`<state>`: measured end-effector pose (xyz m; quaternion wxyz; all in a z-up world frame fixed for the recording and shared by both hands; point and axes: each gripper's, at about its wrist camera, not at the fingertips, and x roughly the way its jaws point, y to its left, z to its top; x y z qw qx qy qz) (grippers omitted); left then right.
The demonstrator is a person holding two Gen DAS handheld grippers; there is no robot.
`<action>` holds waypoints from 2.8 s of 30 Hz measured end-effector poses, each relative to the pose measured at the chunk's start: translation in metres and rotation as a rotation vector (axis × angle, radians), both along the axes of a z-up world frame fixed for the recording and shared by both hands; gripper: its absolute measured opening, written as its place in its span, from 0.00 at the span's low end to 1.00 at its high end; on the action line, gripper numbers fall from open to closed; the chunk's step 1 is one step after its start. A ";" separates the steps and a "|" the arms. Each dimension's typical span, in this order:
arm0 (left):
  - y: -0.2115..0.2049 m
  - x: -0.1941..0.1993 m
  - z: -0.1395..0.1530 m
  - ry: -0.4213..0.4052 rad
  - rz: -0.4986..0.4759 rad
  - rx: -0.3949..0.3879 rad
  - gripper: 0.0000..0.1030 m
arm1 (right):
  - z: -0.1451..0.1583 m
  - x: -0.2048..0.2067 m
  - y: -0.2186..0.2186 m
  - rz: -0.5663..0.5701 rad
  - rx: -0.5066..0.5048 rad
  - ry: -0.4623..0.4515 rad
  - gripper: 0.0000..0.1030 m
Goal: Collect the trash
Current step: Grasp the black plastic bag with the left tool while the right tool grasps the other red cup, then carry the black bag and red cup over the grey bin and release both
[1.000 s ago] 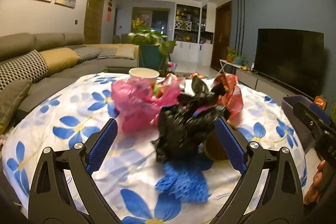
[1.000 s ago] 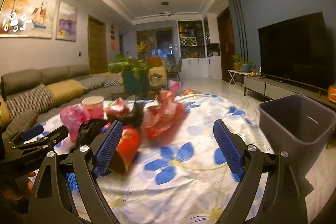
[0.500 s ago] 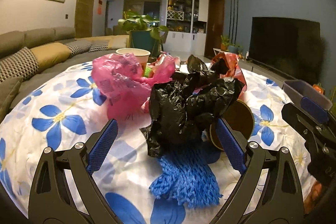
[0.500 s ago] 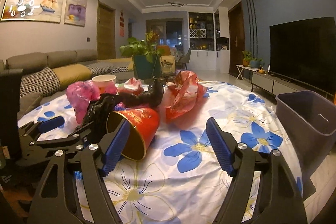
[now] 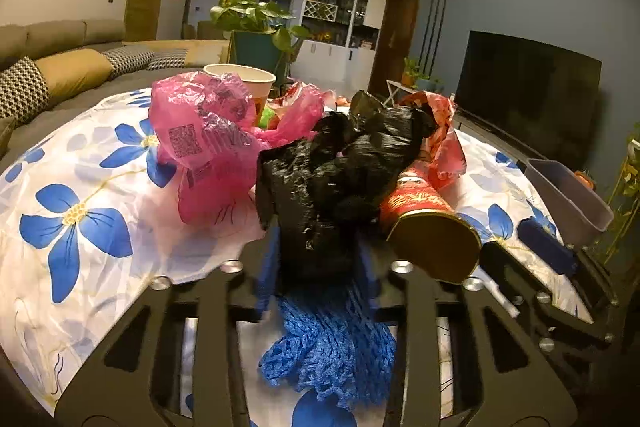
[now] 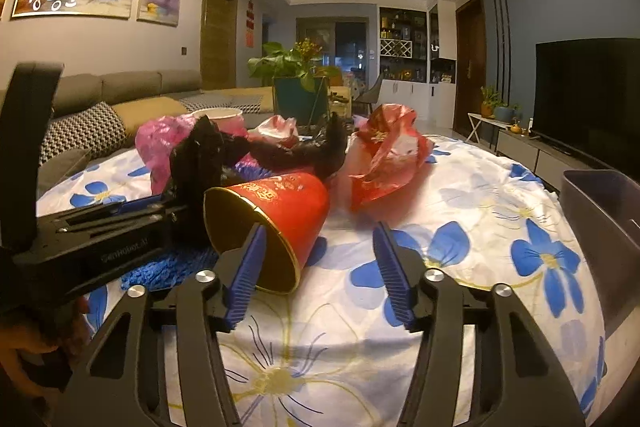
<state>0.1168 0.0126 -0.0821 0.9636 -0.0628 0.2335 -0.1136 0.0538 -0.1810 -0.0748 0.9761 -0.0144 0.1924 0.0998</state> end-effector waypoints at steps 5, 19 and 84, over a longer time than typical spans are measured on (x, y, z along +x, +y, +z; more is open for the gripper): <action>0.008 -0.012 0.011 -0.032 -0.002 -0.033 0.15 | -0.004 -0.001 0.010 0.037 -0.011 0.008 0.47; 0.029 -0.053 0.035 -0.106 0.032 -0.097 0.14 | -0.011 0.016 0.024 0.017 -0.037 0.050 0.16; -0.369 0.025 0.083 -0.216 -0.611 0.025 0.13 | 0.076 -0.036 -0.316 -0.755 0.002 -0.250 0.04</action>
